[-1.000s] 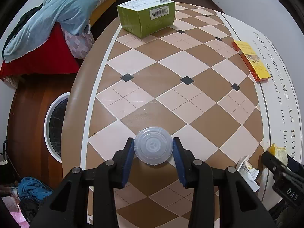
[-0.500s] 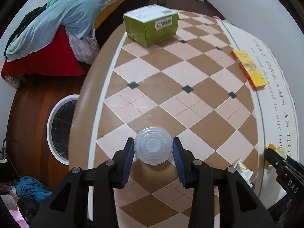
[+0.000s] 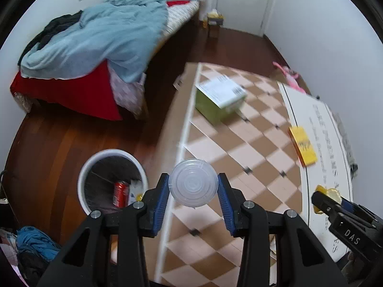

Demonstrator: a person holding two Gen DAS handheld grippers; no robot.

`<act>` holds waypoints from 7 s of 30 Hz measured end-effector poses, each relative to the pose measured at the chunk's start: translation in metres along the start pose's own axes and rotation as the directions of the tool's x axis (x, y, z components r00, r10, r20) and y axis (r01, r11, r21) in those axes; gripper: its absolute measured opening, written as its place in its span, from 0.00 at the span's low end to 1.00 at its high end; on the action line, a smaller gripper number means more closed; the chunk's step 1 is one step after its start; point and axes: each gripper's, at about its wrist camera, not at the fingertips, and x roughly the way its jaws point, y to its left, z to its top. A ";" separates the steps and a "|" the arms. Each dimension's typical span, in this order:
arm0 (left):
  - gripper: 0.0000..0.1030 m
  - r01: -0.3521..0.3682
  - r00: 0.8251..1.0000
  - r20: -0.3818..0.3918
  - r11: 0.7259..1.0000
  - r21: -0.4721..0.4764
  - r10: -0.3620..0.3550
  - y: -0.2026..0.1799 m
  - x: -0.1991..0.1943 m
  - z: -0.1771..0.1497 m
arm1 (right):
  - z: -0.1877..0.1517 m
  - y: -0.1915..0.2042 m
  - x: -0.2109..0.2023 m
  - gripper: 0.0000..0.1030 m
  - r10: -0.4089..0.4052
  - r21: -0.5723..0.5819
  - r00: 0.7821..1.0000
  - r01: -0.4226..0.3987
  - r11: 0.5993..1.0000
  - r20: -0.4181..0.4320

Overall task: Collect trash
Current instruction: 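Carry the lid and orange peel to the trash bin and release them, then move both tools back over the table toward the wrapper and medicine box, then grasp the crumpled white-yellow wrapper with the left tool while the right tool grasps the green-white medicine box, then carry the wrapper and medicine box over the trash bin and release them inside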

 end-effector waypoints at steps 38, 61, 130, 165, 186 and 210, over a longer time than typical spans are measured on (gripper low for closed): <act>0.99 -0.066 0.946 -0.300 0.839 -0.540 -0.119 0.343 0.131 -0.038 | -0.035 0.359 0.254 0.96 0.050 -0.396 0.913 -0.224 0.891 -0.404; 0.99 -0.375 0.922 -0.217 0.879 -0.294 0.321 0.295 0.025 -0.058 | -0.039 0.340 0.159 1.00 0.043 -0.452 0.969 -0.153 0.879 -0.244; 0.35 -0.199 0.979 -0.091 0.963 -0.184 0.185 0.036 0.106 0.012 | 0.116 0.048 0.097 0.97 0.037 -0.238 0.983 -0.081 0.968 -0.181; 0.35 0.054 0.984 -0.169 0.998 -0.023 -0.057 -0.021 0.066 -0.047 | -0.018 -0.041 0.079 0.94 -0.006 0.023 0.945 0.014 1.000 -0.326; 0.35 0.014 0.997 -0.073 0.999 -0.048 -0.018 0.014 0.031 -0.039 | 0.005 0.002 0.035 0.90 0.006 -0.066 0.995 -0.013 0.998 -0.103; 0.38 -0.036 0.982 -0.185 0.910 -0.412 -0.045 0.301 0.094 -0.004 | 0.005 0.313 0.157 0.90 0.201 -0.300 0.936 -0.287 0.909 -0.288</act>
